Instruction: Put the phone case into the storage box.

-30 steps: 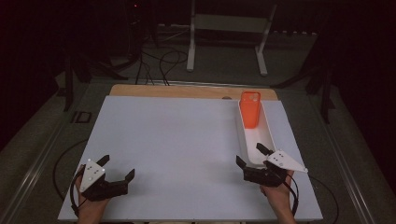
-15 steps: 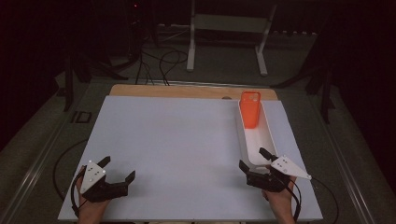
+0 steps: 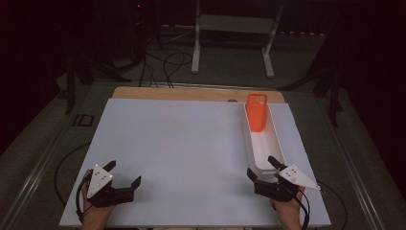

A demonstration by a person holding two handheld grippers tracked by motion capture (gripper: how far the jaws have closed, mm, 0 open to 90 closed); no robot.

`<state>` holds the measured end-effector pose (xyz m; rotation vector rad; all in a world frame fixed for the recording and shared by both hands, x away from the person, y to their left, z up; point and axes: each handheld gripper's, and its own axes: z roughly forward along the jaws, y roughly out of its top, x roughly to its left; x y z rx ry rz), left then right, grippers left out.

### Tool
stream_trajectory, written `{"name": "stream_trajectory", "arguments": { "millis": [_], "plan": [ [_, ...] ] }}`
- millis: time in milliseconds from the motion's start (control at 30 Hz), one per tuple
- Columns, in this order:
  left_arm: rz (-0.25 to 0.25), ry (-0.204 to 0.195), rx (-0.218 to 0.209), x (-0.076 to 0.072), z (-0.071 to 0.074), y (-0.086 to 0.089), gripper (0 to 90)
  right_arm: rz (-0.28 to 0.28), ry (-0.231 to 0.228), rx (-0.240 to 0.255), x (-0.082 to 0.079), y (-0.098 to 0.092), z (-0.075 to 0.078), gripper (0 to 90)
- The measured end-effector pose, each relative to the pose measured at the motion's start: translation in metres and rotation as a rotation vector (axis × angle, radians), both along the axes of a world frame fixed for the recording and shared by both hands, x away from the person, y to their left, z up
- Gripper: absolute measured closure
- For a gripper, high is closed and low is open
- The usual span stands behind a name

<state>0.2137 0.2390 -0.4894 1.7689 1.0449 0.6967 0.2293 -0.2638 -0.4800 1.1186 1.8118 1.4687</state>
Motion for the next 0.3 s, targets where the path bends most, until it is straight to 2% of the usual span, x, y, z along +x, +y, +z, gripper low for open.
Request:
{"name": "stream_trajectory", "arguments": {
  "millis": [133, 300],
  "plan": [
    [0.005, 0.000, -0.002, 0.0003, -0.0001, 0.0013, 0.4, 0.002, -0.005, -0.016, -0.0007, 0.0016, -0.0012, 8.5],
    [0.010, 0.002, -0.001, 0.0005, 0.0000, 0.0012, 0.4, 0.004, -0.005, -0.007, -0.0012, 0.0021, -0.0004, 8.5]
  ]
}}
